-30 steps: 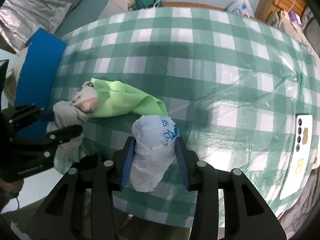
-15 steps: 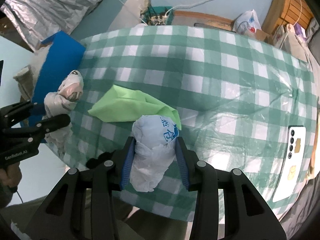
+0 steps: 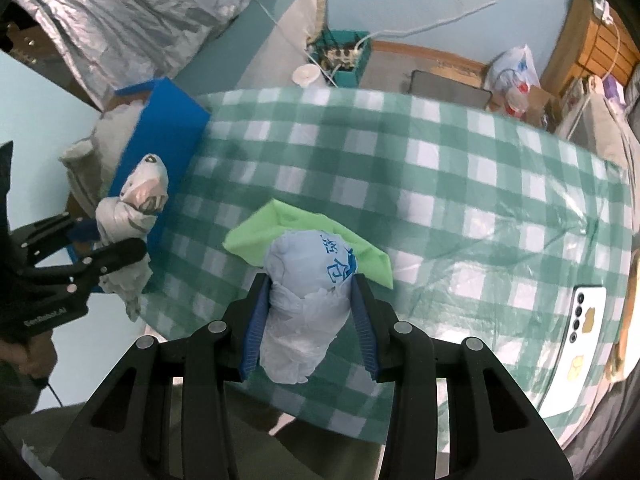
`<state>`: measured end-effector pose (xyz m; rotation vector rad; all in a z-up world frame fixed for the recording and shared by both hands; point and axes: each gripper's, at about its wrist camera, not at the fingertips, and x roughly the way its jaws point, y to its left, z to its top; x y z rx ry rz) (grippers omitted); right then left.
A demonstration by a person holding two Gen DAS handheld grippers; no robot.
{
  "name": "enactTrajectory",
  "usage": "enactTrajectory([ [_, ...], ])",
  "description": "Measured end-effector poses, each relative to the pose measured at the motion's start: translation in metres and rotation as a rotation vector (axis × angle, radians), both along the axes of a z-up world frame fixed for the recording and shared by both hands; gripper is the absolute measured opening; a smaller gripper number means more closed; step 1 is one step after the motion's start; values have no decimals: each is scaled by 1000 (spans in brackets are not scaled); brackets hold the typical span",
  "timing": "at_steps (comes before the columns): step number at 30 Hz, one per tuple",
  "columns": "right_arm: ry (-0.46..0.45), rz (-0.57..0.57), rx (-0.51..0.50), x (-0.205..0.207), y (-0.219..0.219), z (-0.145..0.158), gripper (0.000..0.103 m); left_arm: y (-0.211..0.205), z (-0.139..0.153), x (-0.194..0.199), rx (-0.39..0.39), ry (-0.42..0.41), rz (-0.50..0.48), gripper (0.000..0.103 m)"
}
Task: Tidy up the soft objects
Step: 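Lift the white cloth bundle with the left gripper while the right gripper carries the white bag toward the box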
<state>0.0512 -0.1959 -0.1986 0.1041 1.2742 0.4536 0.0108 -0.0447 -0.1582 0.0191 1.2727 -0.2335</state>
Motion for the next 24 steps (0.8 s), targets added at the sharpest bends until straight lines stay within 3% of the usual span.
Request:
enactTrajectory([
  [24,-71,150,64,12,69,44,40,63,32,-18,-1,-72,157,45],
])
